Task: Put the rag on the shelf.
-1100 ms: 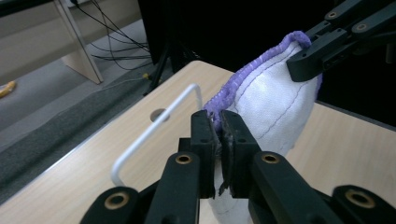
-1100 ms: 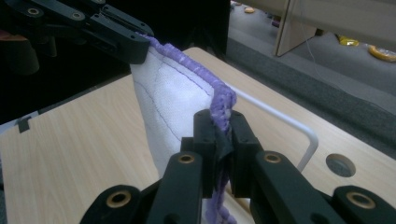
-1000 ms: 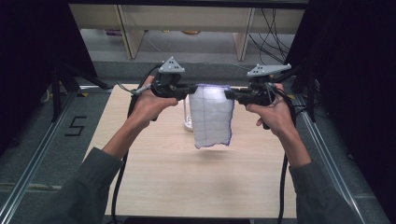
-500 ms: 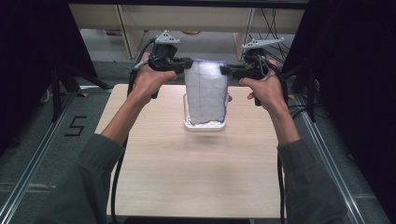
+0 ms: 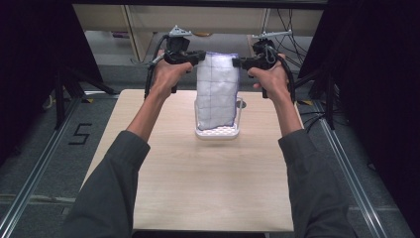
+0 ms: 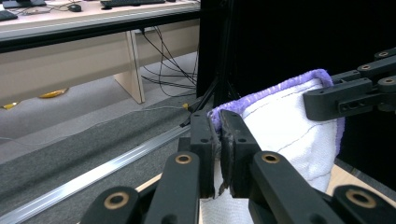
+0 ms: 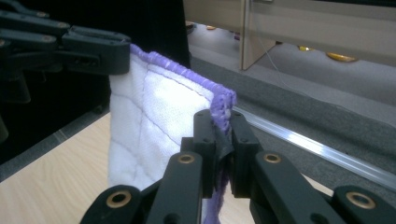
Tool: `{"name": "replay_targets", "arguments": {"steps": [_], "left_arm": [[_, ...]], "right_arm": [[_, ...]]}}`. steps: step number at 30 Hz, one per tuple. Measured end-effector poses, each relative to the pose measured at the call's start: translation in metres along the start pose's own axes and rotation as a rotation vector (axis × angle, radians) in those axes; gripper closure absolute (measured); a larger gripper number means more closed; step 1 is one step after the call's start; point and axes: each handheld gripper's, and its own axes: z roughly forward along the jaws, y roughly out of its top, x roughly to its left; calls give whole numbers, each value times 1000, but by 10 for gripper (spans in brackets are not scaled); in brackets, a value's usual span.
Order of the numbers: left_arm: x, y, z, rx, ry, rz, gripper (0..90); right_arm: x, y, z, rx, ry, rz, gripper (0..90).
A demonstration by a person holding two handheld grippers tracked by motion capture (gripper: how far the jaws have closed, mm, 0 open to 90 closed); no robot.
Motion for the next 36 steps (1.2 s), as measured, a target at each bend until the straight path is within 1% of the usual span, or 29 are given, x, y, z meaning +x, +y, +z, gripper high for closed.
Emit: {"name": "replay_targets", "arguments": {"steps": [1, 4, 6, 7, 11, 12, 13, 14, 15, 17, 18, 19, 20, 21, 22, 23, 24, 25, 27, 28, 29, 30, 31, 32, 33, 34, 35, 36], "left_arm": [[2, -2, 4, 8, 5, -3, 834], [7, -9, 15, 20, 11, -19, 832], [11, -12, 20, 23, 16, -31, 831], [13, -14, 22, 16, 17, -42, 830], [17, -23, 31, 12, 20, -55, 826], [18, -25, 33, 11, 20, -67, 825], [20, -28, 35, 21, 24, -69, 823], [22, -30, 38, 25, 27, -72, 821], [23, -33, 40, 38, 36, -73, 820], [25, -37, 44, 41, 39, -86, 817], [25, -40, 46, 45, 36, -90, 816], [26, -44, 49, 47, 33, -95, 815], [26, -46, 51, 62, 42, -94, 812], [26, -50, 53, 67, 40, -97, 812], [27, -53, 55, 69, 39, -105, 811], [28, -56, 56, 78, 34, -111, 810], [29, -59, 58, 86, 36, -108, 805], [29, -61, 59, 97, 39, -108, 800], [30, -65, 59, 105, 33, -115, 795], [31, -67, 59, 103, 29, -119, 790], [31, -69, 59, 118, 16, -122, 781], [32, -70, 59, 132, 13, -122, 755], [33, -71, 58, 141, 22, -113, 734], [33, -72, 57, 136, 21, -122, 716], [34, -73, 56, 135, 20, -130, 690], [34, -74, 54, 133, 21, -132, 674], [34, -74, 53, 132, 18, -127, 676], [35, -75, 51, 132, 16, -126, 673]], "right_arm": [[-3, -1, 4, 2, 2, 14, 847], [-10, -5, 16, 18, -13, 31, 847], [-15, -8, 24, 23, -19, 40, 847], [-17, -9, 28, 25, -23, 56, 846], [-25, -12, 42, 29, -39, 73, 845], [-28, -13, 45, 30, -39, 79, 845], [-30, -15, 49, 32, -35, 73, 844], [-31, -16, 52, 40, -39, 71, 844], [-31, -17, 54, 50, -46, 87, 844], [-31, -19, 59, 64, -51, 98, 842], [-33, -21, 62, 75, -59, 88, 841], [-34, -22, 64, 86, -66, 88, 840], [-34, -23, 66, 96, -73, 96, 839], [-35, -25, 68, 102, -75, 96, 838], [-36, -26, 70, 107, -74, 81, 837], [-36, -27, 71, 119, -79, 94, 835], [-36, -29, 73, 129, -85, 90, 833], [-36, -30, 74, 146, -91, 104, 829], [-37, -33, 78, 157, -90, 104, 817], [-37, -35, 79, 165, -101, 104, 809], [-38, -37, 81, 170, -96, 102, 799], [-37, -38, 82, 186, -106, 109, 762], [-39, -40, 85, 176, -96, 89, 716], [-38, -41, 85, 192, -106, 124, 675], [-39, -42, 86, 184, -110, 113, 654], [-39, -44, 86, 189, -121, 102, 638], [-39, -45, 86, 192, -130, 104, 630], [-40, -46, 86, 190, -122, 101, 620]]}}
